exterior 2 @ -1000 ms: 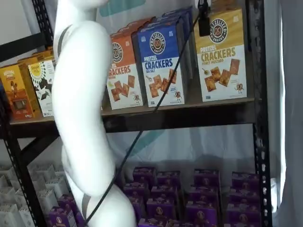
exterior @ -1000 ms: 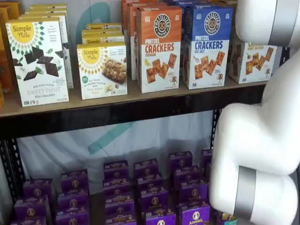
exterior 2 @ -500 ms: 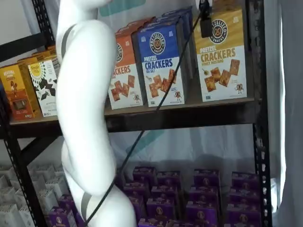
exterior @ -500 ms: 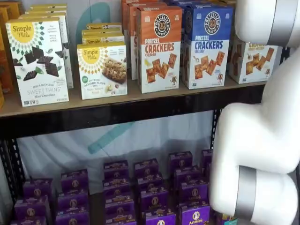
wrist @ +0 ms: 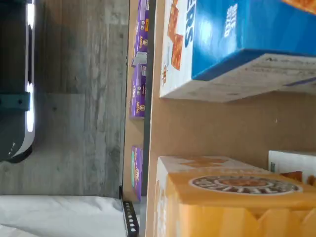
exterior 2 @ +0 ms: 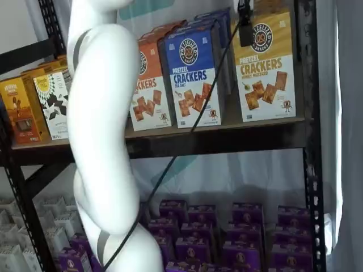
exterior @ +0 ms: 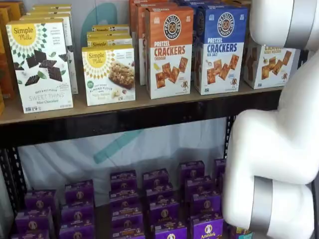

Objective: Retrieve the yellow and white box located on the top shelf, the sixth one from the left

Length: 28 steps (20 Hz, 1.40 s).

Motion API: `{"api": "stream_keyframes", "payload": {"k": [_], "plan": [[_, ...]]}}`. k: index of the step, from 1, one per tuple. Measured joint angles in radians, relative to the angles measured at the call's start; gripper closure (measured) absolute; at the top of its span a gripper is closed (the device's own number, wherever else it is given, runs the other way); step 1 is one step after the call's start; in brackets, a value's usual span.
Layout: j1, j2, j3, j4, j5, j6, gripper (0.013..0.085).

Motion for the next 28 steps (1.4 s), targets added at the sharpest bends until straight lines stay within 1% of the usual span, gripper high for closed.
{"api": "stream_keyframes", "payload": {"k": [2,3,5,9,11,15,19,24,28], "plan": [[0.001,-0.004,0.006,-0.002,-0.005,0.0,0.021],[0.001,-0.004,0.007,-0.002,-0.005,0.0,0.021],[0.001,-0.005,0.008,0.0,-0.004,0.001,0.029],[0.002,-0.004,0.006,-0.001,-0.001,0.002,0.029],[0.003,-0.004,0.006,0.0,-0.001,0.002,0.037],[0.004,-0.004,0.003,-0.003,0.005,0.003,0.037],[-0.001,-0.007,0.0,0.005,0.016,0.002,0.037],[-0.014,-0.02,0.004,0.02,0.03,-0.004,0.037],[-0.032,-0.053,0.03,0.032,0.033,-0.016,0.037]]}}
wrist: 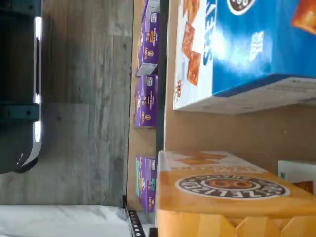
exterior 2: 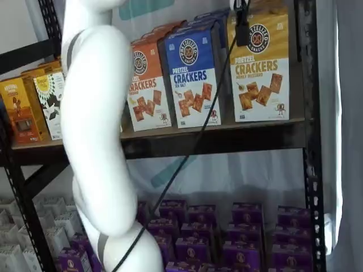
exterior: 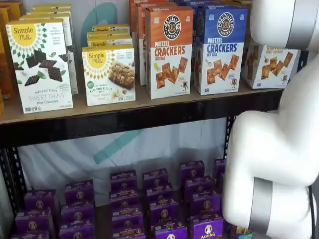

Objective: Retrieve the yellow and white box located on the top shelf, the sixth one from the left

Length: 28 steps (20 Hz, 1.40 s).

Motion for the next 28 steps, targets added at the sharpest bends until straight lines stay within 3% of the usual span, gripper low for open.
{"api": "stream_keyframes", "payload": {"k": [16,21,28], "plan": [[-0.09,-0.22,0.173,-0.003,0.066,-0.084,0.037],[-0.084,-0.28,0.23,-0.015,0.081,-0.082,0.037],[-0.039,-0.36,0.317,-0.039,0.089,-0.047,0.037]]}}
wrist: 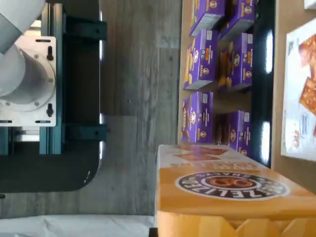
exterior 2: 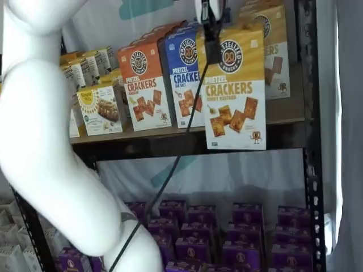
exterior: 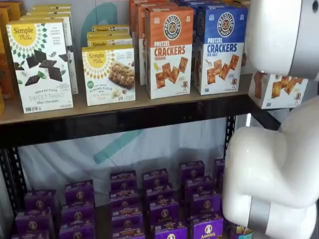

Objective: Retrieve the yellow and white box located on the top shelf, the sixth one from the left

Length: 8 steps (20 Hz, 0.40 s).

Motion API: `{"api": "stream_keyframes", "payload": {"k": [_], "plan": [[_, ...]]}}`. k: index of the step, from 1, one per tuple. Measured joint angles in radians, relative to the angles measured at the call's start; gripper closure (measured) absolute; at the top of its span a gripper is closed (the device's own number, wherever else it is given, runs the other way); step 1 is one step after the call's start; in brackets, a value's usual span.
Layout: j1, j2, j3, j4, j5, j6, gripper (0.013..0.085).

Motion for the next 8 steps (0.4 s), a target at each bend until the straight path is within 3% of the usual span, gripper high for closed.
{"api": "stream_keyframes", "payload": {"k": [8], "plan": [[0.035,-0.041,0.048,0.001,0.002,0.036,0.037]]}}
